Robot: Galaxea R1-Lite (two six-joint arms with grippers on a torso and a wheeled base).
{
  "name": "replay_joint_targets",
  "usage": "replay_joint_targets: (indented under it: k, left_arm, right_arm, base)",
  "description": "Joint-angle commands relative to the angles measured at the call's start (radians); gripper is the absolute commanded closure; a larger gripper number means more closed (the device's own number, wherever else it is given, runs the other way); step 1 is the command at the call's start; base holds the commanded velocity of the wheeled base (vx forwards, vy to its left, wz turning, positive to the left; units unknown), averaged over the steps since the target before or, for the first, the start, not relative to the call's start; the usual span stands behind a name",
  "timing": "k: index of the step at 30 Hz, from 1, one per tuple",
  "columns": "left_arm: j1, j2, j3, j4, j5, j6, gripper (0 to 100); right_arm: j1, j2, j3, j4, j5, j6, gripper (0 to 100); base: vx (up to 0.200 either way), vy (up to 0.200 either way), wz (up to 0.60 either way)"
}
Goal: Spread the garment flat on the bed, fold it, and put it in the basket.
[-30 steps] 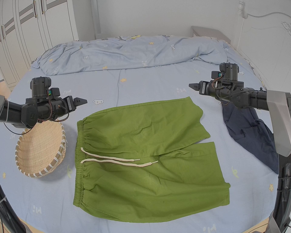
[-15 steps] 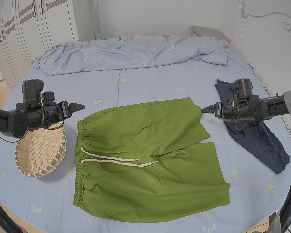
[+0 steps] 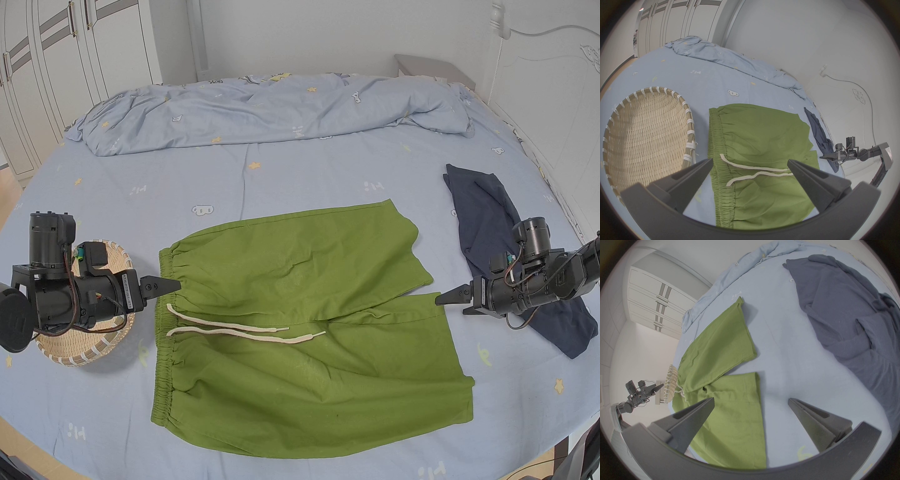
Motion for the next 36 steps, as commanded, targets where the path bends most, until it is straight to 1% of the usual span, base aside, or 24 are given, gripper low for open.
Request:
replay_joint_targets:
  k: [1,2,7,13,23,36]
  left_arm:
    - [-0.007,-0.029,0.008,0.001,0.0,0.0,0]
    - [-0.004,-0.032,0.006,0.001,0.0,0.0,0]
    - [0.001,-0.035,0.005,-0.001,0.002,0.0,0]
    - [0.0,-0.035,0.003,-0.001,0.002,0.001,0]
    - [0.001,-0.032,-0.003,-0.001,0.002,0.001,0]
    - [0.006,-0.032,-0.003,-0.001,0.003,0.001,0]
  right_arm:
    - [0.003,-0.027,0.027,-0.001,0.005,-0.002,0]
    - [0.018,-0.031,0.031,-0.001,0.005,-0.001,0]
    - [0.043,-0.053,0.05,-0.007,0.013,-0.001,0]
    - [0.081,-0.045,0.066,-0.077,0.014,0.004,0]
    - [0.084,0.018,0.054,-0.133,0.014,-0.002,0]
    - [0.097,0.021,0.057,-0.134,0.014,-0.001,0]
  base:
    - [0.0,0.0,0.0]
    - [0.0,0.0,0.0]
    - [0.0,0.0,0.0]
    - [0.0,0.0,0.0]
    - [0.0,0.0,0.0]
    - [0.0,0.0,0.0]
